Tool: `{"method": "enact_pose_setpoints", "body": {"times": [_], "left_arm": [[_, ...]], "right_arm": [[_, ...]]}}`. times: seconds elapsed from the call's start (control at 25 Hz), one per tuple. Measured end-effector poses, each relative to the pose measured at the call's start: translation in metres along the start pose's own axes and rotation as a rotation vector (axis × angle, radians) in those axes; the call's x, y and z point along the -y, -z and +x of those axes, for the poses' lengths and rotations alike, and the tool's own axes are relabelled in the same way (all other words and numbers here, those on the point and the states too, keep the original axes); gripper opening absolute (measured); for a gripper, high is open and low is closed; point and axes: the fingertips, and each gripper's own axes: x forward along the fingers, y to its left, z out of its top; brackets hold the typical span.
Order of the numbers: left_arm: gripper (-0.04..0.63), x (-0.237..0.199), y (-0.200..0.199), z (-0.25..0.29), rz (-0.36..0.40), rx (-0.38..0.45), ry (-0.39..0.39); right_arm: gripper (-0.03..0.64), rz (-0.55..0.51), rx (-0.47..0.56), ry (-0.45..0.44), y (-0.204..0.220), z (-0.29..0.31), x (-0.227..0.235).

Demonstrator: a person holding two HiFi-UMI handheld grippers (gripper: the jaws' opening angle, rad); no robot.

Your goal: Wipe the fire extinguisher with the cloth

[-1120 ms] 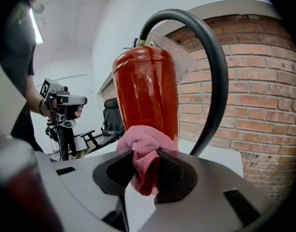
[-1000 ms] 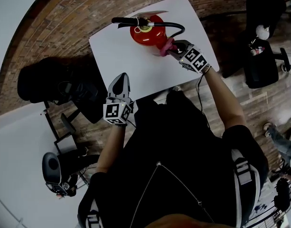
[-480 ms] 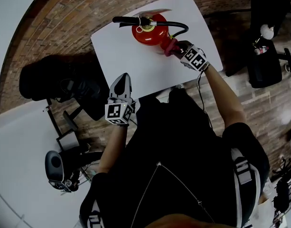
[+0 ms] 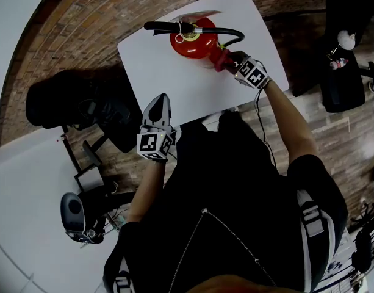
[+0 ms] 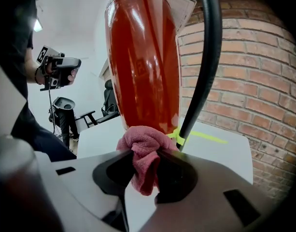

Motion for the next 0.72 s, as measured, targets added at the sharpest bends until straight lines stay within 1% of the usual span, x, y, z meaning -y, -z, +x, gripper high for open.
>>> {"method": "enact_pose_setpoints", "body": {"times": [0.36,0.72], "left_arm": [[0.017,0.0,0.002,0.002,-0.002,-0.006,-0.005],[0.017,-0.01,0.004,-0.006,-0.001,-0.011,-0.037]], "right_arm": [[0.115,0.004,-0.029,-0.01,0.027,0.022,0.003],[0.115,0.06,-0.081,0.008,0.062,0.049,0.006]]}}
